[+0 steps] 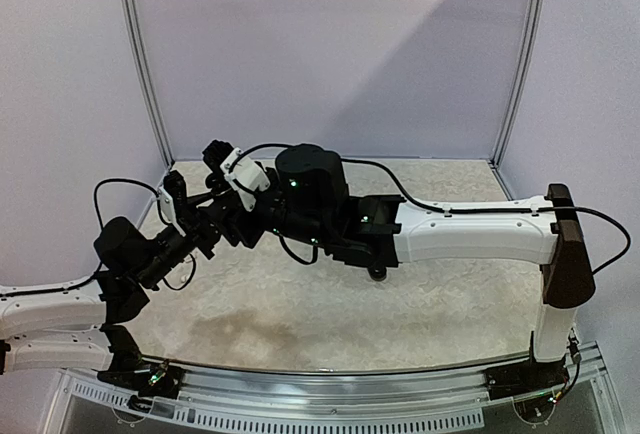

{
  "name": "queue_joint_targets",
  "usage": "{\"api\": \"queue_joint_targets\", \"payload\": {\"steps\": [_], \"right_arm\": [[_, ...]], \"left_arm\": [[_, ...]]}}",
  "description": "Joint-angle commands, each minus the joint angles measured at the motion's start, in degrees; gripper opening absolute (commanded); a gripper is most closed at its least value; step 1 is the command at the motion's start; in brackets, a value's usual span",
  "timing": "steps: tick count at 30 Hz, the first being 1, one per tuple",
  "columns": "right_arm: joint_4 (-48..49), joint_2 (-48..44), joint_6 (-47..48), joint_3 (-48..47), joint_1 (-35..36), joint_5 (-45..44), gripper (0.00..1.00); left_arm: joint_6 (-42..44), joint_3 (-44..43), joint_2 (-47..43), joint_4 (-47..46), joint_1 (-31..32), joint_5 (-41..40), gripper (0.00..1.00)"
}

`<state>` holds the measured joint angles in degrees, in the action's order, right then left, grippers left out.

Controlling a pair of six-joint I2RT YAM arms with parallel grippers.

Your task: Insert the wireless bluetooth earbuds into the charging case

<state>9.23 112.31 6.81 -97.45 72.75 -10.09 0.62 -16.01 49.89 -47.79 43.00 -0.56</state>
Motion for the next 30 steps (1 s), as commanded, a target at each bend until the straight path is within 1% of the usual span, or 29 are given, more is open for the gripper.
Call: {"api": "queue_joint_targets", "payload": {"steps": [1, 6, 9, 12, 15, 17, 19, 20, 22, 23, 25, 28, 30], "right_arm": [[-5.2, -0.3, 1.2, -1.9, -0.7, -2.0, 0.75], [-8.1, -2.7, 2.6, -3.1, -0.7, 0.8, 0.79], [-14.5, -6.5, 3.2, -4.4, -0.7, 1.6, 0.8], [-23.2, -10.3, 1.4, -8.0, -1.2, 0.3, 0.8], [-31.5, -11.1, -4.5, -12.3, -4.0, 1.6, 0.78], [-35.1, -10.4, -9.6, -14.3, -6.1, 2.1, 0.74], [-38.1, -9.1, -14.7, -15.7, -7.7, 3.5, 0.66], [-39.1, -8.4, -16.1, -16.2, -8.3, 4.5, 0.6], [-40.4, -7.1, -18.2, -16.8, -8.4, 5.6, 0.46], [-41.4, -6.4, -18.4, -17.4, -8.5, 6.3, 0.4], [-42.6, -4.4, -18.2, -17.5, -8.4, 10.4, 0.32], [-43.3, -2.8, -16.5, -16.6, -8.1, 17.9, 0.25], [-43.4, -2.4, -15.6, -15.7, -7.4, 20.0, 0.22]], "left_arm": [[-0.4, -1.6, -1.4, -1.5, 0.5, 1.1, 0.0], [-0.4, -1.8, -1.7, 0.5, 0.2, 1.4, 0.0], [-0.1, -2.3, -2.2, 3.3, -0.5, 2.6, 0.0], [2.4, -3.3, -2.8, 7.9, -1.6, 7.6, 0.0], [9.2, -4.1, -2.9, 13.8, -2.1, 16.9, 0.0], [15.2, -4.9, -2.9, 17.8, -2.1, 21.8, 0.0], [21.2, -5.9, -2.8, 21.2, -2.1, 24.4, 0.0], [25.7, -6.7, -2.7, 23.0, -2.1, 25.4, 0.0], [31.4, -8.0, -2.6, 25.4, -2.1, 26.8, 0.0], [33.1, -8.7, -2.3, 25.9, -2.1, 27.0, 0.0], [34.2, -10.1, -1.7, 26.8, -2.1, 27.1, 0.0], [34.9, -11.5, -0.8, 27.8, -1.9, 28.7, 0.0], [35.0, -11.8, -0.2, 28.2, -1.7, 28.7, 0.0]]}}
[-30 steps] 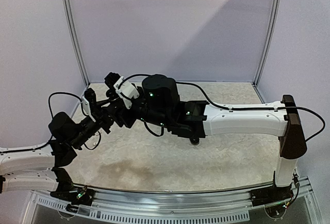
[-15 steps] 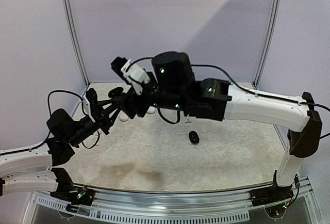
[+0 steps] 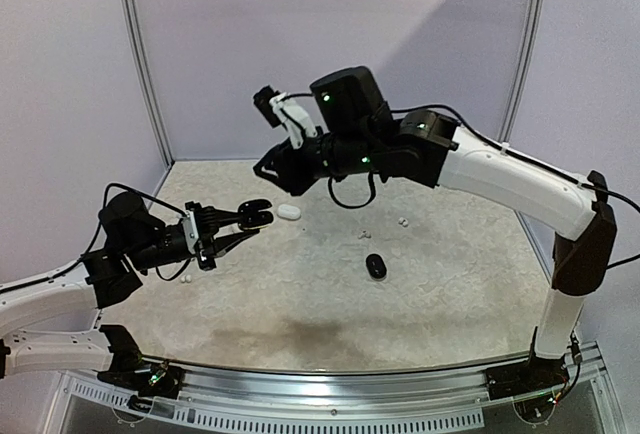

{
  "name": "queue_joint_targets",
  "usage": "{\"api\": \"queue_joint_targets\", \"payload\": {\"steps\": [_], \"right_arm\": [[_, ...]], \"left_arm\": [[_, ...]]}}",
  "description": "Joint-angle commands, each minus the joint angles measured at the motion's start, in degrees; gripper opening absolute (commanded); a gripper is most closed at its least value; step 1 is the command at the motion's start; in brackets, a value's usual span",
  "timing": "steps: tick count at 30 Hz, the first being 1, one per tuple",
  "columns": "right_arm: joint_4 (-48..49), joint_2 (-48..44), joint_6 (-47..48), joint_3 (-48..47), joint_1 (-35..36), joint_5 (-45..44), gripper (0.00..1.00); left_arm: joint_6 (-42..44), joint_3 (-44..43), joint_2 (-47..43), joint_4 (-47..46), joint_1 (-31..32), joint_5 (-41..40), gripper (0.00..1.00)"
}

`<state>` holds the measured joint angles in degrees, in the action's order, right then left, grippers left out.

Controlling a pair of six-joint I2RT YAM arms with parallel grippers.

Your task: Insert the wireless bluetooth earbuds into the charging case

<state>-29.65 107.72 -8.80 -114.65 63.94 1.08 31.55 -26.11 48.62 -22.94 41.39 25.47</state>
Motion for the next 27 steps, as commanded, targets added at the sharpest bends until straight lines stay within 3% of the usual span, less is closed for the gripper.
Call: {"api": "queue_joint_targets", "payload": {"steps": [1, 7, 10, 14, 18, 22, 27], "right_arm": [[-4.4, 1.9, 0.8, 2.3, 2.0, 9.2, 0.22], [-1.4, -4.6, 2.6, 13.6, 3.4, 4.5, 0.22], [-0.1, -8.7, 1.1, 18.9, 3.4, -0.4, 0.3], [2.2, -14.7, 3.5, 25.3, 3.0, -5.8, 0.61], [10.9, -19.7, 10.6, 32.1, 2.8, 7.3, 0.82], [17.6, -19.1, 13.6, 33.2, 2.8, 15.7, 0.84], [15.9, -13.7, 13.2, 26.8, 2.8, 18.6, 0.77]], "left_arm": [[3.5, -1.9, 1.3, 3.4, 0.0, 2.1, 0.0], [-0.3, -3.0, 1.7, 3.9, 0.0, -0.1, 0.0], [-2.2, -2.8, 1.3, 4.4, 0.0, 0.5, 0.0], [-13.7, -3.0, 0.2, 5.3, -0.1, 3.9, 0.0], [-31.9, -2.1, 0.1, 1.2, -0.8, 11.4, 0.0], [-45.0, -1.4, 0.3, -4.7, -0.6, 14.8, 0.0], [-45.4, -1.6, -0.3, -5.0, -0.6, 15.3, 0.0]]}}
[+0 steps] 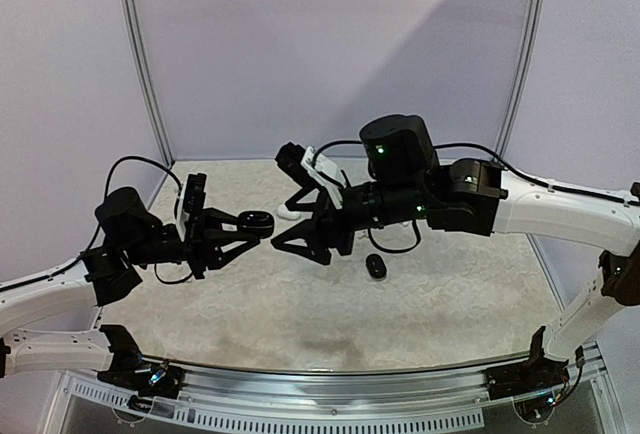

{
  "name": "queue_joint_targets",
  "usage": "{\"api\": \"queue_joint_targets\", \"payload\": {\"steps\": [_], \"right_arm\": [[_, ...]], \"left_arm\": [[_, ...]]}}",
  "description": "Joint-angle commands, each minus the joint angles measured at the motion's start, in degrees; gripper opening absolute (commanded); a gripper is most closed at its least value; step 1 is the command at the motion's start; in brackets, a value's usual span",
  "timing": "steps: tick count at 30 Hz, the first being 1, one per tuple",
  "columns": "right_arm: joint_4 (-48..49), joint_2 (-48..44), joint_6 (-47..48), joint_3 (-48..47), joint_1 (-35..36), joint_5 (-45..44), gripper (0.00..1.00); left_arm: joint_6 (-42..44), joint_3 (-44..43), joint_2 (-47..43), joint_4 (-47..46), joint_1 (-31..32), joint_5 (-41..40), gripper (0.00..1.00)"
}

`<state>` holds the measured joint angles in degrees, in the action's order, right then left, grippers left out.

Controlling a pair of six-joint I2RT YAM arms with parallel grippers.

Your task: Insert the wireless bluetooth earbuds into the charging case

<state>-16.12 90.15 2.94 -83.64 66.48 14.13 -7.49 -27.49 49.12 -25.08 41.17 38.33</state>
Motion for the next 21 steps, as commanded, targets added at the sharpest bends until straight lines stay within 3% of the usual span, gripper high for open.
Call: {"api": "queue_joint_targets", "payload": {"steps": [1, 13, 15, 17, 18, 19, 20, 21], "right_arm": [[2.2, 4.7, 1.2, -5.0, 0.3, 5.9, 0.74], [-0.5, 8.3, 0.4, -9.5, 0.3, 10.1, 0.09], [-0.9, 8.3, 0.5, -9.6, 0.2, 10.5, 0.0], [-1.0, 8.2, -0.1, -9.6, -0.2, 9.9, 0.0], [-1.1, 8.2, -0.8, -9.5, -0.6, 9.1, 0.0], [-1.7, 8.2, -2.2, -9.4, -1.5, 8.0, 0.0], [-2.9, 8.2, -3.8, -9.4, -2.6, 6.2, 0.0], [-4.5, 8.3, -6.2, -9.4, -4.0, 4.0, 0.0]], "left_arm": [[-6.3, -0.2, -0.8, -2.8, -0.3, 2.5, 0.0], [-5.0, 0.1, -1.7, -2.4, -0.3, 1.5, 0.0], [-4.9, 0.2, -1.9, -2.3, -0.3, 1.3, 0.0], [-4.9, 0.3, -2.2, -1.5, -0.3, -0.3, 0.04], [-5.1, 0.4, -2.4, -0.9, -0.3, -2.7, 0.32], [-5.3, 0.5, -2.6, 0.0, -0.3, -6.7, 0.72], [-5.0, 0.6, -2.7, 0.8, -0.3, -9.1, 0.96], [-3.8, 0.6, -3.0, 1.9, -0.3, -11.7, 0.99]]}}
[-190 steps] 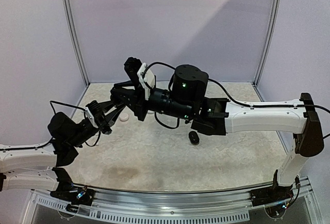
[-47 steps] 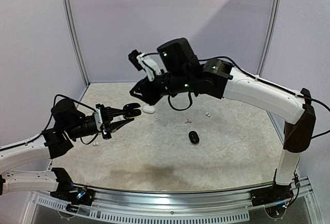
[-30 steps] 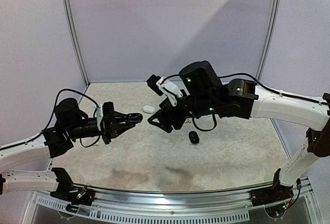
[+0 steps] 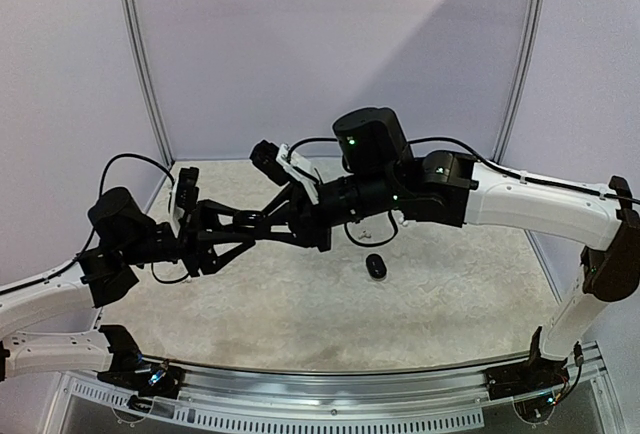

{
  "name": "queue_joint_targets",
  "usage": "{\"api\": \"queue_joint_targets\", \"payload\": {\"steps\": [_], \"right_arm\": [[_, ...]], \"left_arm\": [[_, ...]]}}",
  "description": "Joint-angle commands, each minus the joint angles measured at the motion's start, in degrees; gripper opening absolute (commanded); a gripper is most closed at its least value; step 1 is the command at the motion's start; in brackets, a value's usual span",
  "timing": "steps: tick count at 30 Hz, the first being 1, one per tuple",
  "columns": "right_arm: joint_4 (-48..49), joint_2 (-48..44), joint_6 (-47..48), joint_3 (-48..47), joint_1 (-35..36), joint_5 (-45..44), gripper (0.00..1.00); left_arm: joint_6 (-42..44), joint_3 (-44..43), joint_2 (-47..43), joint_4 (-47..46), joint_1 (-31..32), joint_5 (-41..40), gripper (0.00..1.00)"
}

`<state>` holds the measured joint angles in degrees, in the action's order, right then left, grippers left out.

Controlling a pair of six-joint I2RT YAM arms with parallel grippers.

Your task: Insert the wireless bluetooth earbuds into the charging case

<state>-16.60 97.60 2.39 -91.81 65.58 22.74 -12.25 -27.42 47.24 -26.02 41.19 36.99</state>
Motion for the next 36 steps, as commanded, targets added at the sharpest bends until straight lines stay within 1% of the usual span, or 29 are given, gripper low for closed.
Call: {"api": "queue_joint_targets", "payload": {"steps": [1, 2, 4, 5, 7, 9, 11, 13, 16, 22, 23, 25, 27, 29, 32, 35, 36], "right_arm": [[-6.2, 0.9, -7.4, -1.0, -4.9, -7.4, 0.0], [-8.7, 0.9, -11.2, -0.6, -7.1, -9.7, 0.0], [-13.6, 0.8, -17.7, 1.6, -14.5, -11.3, 0.0], [-15.3, 0.4, -22.8, 3.7, -17.8, -10.5, 0.0], [-17.7, -0.4, -28.1, 9.2, -24.2, -8.4, 0.0], [-16.9, -1.8, -30.9, 16.1, -29.3, -5.8, 0.0], [-15.1, -2.9, -33.0, 22.4, -34.0, -2.1, 0.0], [-15.5, -3.0, -33.6, 26.2, -37.4, -1.2, 0.0], [-15.7, -0.9, -31.4, 29.6, -40.6, 0.3, 0.0], [-15.5, 5.1, -28.4, 31.7, -45.4, 4.6, 0.0], [-15.5, 6.1, -27.9, 31.5, -45.8, 4.7, 0.01], [-16.1, 7.4, -27.1, 31.0, -46.6, 4.6, 0.07], [-17.1, 8.9, -26.3, 30.2, -47.2, 4.1, 0.15], [-18.8, 10.1, -25.6, 28.7, -47.4, 3.3, 0.25], [-21.5, 11.6, -23.9, 26.0, -47.4, 1.3, 0.4], [-26.9, 13.0, -21.9, 22.2, -47.4, -2.7, 0.5], [-28.5, 13.3, -21.4, 20.7, -47.4, -4.1, 0.52]], "left_arm": [[1.9, 0.5, -1.2, 3.9, -0.4, -13.0, 0.99], [2.7, 0.4, -1.5, 5.1, -0.4, -15.9, 0.99], [4.2, 0.3, -1.8, 7.2, -0.6, -22.6, 0.99], [4.8, 0.3, -1.9, 8.2, -0.7, -26.0, 0.99], [5.5, 0.4, -2.1, 9.7, -1.1, -31.5, 0.99], [5.7, 0.8, -2.5, 10.9, -1.6, -34.7, 0.99], [5.9, 1.1, -2.6, 11.8, -2.1, -34.8, 0.99], [5.6, 1.6, -2.8, 12.4, -2.4, -34.2, 0.99], [4.3, 2.1, -2.6, 12.6, -2.6, -34.1, 0.99], [4.2, 2.2, -2.4, 13.4, -3.3, -35.3, 0.99], [4.2, 2.3, -2.4, 13.6, -3.5, -35.6, 0.99], [4.0, 2.2, -2.3, 13.9, -3.9, -36.5, 0.99], [3.9, 2.2, -2.1, 14.0, -4.3, -36.8, 0.99], [3.5, 2.1, -1.9, 14.3, -4.7, -36.8, 0.99], [2.3, 2.0, -1.7, 14.8, -5.3, -38.8, 0.98], [1.2, 1.8, -1.5, 15.6, -6.1, -39.6, 0.98], [1.0, 1.7, -1.4, 15.8, -6.3, -39.8, 0.98]]}}
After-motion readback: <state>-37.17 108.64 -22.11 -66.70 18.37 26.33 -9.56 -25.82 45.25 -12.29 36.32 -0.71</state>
